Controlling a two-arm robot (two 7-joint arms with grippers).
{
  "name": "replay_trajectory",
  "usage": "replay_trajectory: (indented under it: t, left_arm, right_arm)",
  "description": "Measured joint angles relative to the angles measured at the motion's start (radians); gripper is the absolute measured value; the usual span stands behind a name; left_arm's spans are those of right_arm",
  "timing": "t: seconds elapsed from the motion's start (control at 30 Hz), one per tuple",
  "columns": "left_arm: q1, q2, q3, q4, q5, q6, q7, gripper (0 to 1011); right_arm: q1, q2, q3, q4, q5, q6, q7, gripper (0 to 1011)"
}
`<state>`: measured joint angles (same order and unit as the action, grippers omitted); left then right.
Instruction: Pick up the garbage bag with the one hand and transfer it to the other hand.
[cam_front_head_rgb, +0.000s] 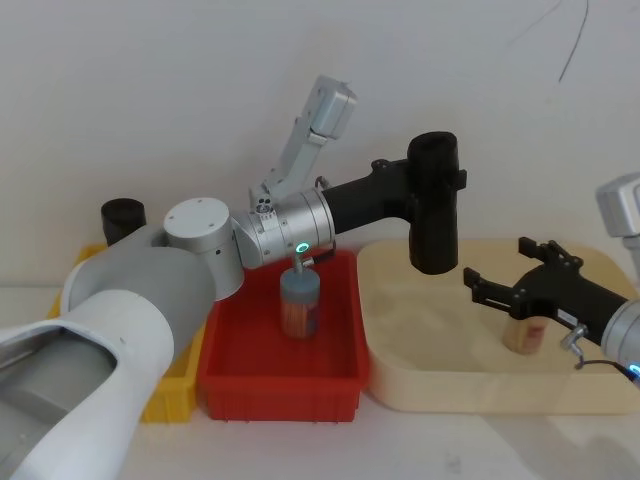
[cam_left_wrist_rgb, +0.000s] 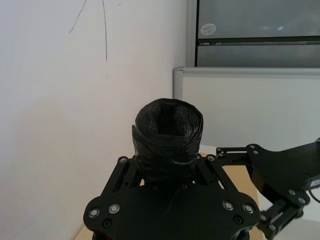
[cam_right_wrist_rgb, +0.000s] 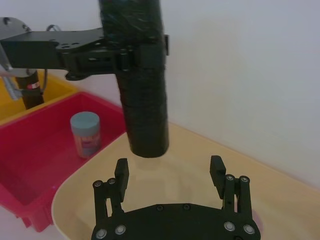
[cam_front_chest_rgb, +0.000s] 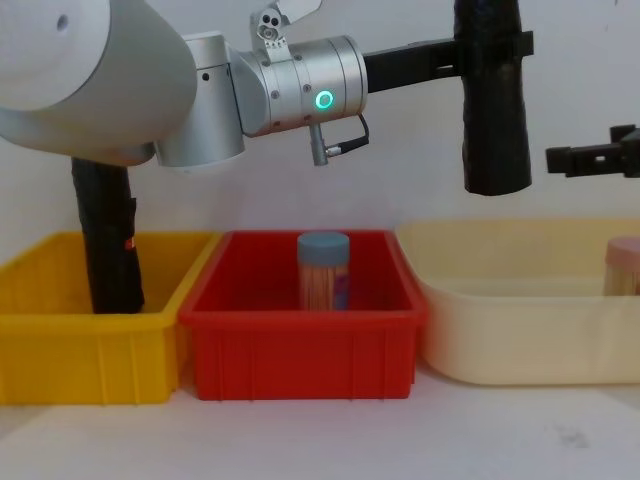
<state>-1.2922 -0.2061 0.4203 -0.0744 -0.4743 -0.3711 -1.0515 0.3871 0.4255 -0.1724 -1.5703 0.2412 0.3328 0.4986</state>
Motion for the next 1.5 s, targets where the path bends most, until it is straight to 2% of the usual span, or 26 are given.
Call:
replay_trajectory:
  t: [0.23,0.57,0.87,1.17,1.5]
  left_arm:
    - [0.0,0.0,0.0,0.001,0.0,0.0,0.0,356]
    - [0.0,-0.001,0.0,0.002,0.0,0.0,0.0,356]
    - [0.0,-0.001,0.0,0.002,0.0,0.0,0.0,356]
    - [0.0,-0.001,0.0,0.002,0.0,0.0,0.0,356]
    - [0.0,-0.001,0.0,0.002,0.0,0.0,0.0,356]
  right_arm:
    - [0.007,-0.009,-0.026,-0.002,-0.011,-0.012,-0.039,1000]
    - [0.025,-0.042,-0.054,0.004,-0.044,-0.025,-0.117,1000]
    - [0.038,-0.047,-0.068,0.005,-0.035,-0.019,-0.11,1000]
    - [0.058,-0.046,-0.076,0.008,0.015,0.013,-0.07,1000]
    - [0.089,-0.065,-0.094,0.043,0.029,0.018,-0.085,1000]
